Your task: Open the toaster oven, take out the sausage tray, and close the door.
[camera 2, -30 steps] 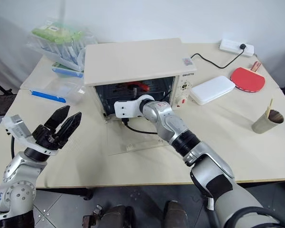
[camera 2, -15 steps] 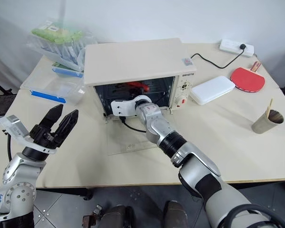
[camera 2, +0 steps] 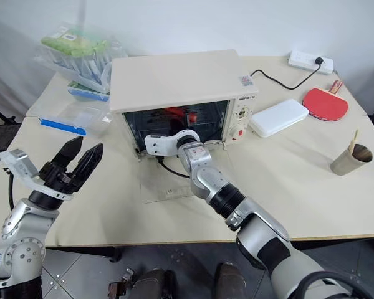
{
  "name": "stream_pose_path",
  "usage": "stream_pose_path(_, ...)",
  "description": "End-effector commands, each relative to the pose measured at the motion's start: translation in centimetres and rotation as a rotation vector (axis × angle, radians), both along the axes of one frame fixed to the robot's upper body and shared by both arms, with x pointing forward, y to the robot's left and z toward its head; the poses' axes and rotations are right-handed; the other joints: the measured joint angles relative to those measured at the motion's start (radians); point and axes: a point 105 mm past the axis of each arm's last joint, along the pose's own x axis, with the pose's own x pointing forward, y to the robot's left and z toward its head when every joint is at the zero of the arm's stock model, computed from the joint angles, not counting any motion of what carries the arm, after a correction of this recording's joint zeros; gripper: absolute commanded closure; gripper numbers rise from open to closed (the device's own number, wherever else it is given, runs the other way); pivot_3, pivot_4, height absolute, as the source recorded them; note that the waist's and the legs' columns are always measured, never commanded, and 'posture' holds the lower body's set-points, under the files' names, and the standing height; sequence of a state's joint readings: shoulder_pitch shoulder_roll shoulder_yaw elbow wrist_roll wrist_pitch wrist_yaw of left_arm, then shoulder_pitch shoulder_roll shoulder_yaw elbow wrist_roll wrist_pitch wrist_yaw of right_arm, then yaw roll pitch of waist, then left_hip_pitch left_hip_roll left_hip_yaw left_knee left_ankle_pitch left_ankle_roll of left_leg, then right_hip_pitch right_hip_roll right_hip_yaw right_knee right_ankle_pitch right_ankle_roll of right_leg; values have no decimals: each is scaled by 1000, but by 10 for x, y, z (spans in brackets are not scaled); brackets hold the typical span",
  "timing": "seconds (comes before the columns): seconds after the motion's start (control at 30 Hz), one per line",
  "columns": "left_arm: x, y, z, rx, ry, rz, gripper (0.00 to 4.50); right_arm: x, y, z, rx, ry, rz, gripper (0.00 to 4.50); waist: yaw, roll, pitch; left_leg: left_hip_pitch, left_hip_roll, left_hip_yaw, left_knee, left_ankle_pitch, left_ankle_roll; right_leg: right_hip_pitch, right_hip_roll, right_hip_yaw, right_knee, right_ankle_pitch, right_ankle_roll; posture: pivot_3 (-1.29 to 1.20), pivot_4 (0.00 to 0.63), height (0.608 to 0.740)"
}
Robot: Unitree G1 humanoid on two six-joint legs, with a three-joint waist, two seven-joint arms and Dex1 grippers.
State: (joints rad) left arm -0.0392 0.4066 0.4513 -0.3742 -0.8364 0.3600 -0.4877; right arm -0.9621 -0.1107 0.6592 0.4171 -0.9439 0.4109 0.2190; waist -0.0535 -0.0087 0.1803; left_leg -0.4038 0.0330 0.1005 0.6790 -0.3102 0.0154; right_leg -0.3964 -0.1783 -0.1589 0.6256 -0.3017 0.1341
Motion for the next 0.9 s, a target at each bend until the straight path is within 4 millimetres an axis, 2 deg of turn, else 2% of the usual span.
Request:
stream_pose_path(0.03, -2, -4, -3, 25, 40, -41, 0, -15, 3, 31, 46, -144, 59, 4449, 1, 0, 0, 0, 0, 0, 0, 0, 0, 0, 0, 0, 0, 0, 0, 0, 150, 740)
stream_pose_path(0.1, -6, -8, 0, 15, 20, -84, 0, -20, 1, 31, 42, -158, 78, 4449, 3, 0, 0, 0, 0, 0, -1, 0, 0, 0, 0, 0, 0, 0, 0, 0, 150, 740)
stream_pose_path(0.27, -16, -19, -7, -3, 93, -222, 0, -34, -11, 29, 27, -204, 77, 4449, 7, 0, 0, -1, 0, -1, -1, 0, -1, 0, 0, 0, -1, 0, 0, 0, 150, 740)
stream_pose_path(0.5, -18, -24, -8, -37, 122, -285, 0, -50, -24, 29, 28, -227, 99, 4449, 25, 0, 0, -1, 0, 0, -2, 0, -1, 0, 0, 0, -4, 0, 0, 0, 150, 740)
stream_pose_path(0.77, -14, -35, -9, -33, 133, -353, 0, -49, -27, 35, 19, -246, 100, 4449, 25, 0, 0, -1, 0, 0, -3, 0, -1, 0, 1, 0, -5, 0, 0, 0, 150, 740)
stream_pose_path(0.9, -21, -49, -9, -18, 167, -468, 0, -43, -21, 42, 34, -263, 101, 4449, 23, 0, 0, -1, 0, 0, -3, 0, -1, 0, 1, 0, -5, 0, 0, 0, 150, 740)
